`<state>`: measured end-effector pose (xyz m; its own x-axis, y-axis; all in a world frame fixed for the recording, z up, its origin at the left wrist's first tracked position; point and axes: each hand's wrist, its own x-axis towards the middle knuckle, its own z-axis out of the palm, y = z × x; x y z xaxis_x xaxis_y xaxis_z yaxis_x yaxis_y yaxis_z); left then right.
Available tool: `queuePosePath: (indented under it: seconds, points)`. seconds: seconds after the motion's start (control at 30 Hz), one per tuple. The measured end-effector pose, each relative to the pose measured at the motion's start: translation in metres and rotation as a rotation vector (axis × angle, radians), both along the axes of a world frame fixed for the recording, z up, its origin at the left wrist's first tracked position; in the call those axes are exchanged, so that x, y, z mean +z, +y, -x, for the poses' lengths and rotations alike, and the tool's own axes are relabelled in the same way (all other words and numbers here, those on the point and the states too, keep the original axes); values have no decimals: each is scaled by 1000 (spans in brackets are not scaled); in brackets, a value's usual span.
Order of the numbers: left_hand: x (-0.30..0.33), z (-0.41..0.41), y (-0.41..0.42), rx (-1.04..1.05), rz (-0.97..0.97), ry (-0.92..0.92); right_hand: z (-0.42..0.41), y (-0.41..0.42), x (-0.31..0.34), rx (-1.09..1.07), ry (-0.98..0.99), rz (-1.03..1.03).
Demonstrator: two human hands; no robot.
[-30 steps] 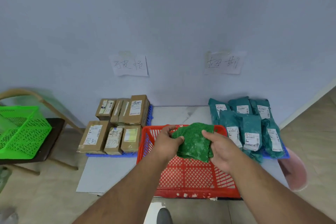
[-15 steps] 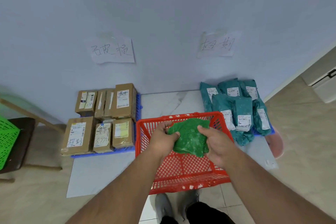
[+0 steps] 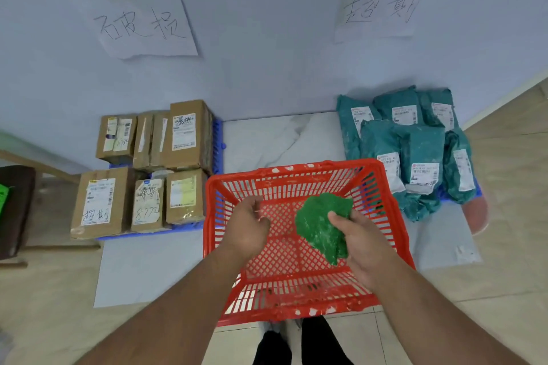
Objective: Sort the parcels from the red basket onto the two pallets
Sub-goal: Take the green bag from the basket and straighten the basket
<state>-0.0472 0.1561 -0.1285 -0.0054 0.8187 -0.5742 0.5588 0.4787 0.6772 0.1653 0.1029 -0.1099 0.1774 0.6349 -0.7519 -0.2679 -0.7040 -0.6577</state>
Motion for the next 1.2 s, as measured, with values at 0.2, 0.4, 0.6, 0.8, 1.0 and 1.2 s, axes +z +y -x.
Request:
queuePosePath:
  seconds: [0.2, 0.4, 0.6, 0.8, 1.0, 1.2]
  points:
    - [-30, 21, 53, -418, -304, 536, -1, 37, 0, 68, -616, -185]
    - [-53, 28, 76, -634, -230, 776, 8, 90, -25, 583, -1074, -433]
    - [-54, 29, 75, -690, -235, 791, 31, 103, -55, 1139, -1359, -175]
    - [-56, 32, 77, -709, -234, 779, 51, 101, -59, 1063, -1244, -180]
    - [-61, 32, 80, -716, -239, 772, 96, 105, -59, 1071, -1082, -326]
    - [-61, 33, 77, -721, -228, 793, 64, 107, -53, 1293, -1228, -413]
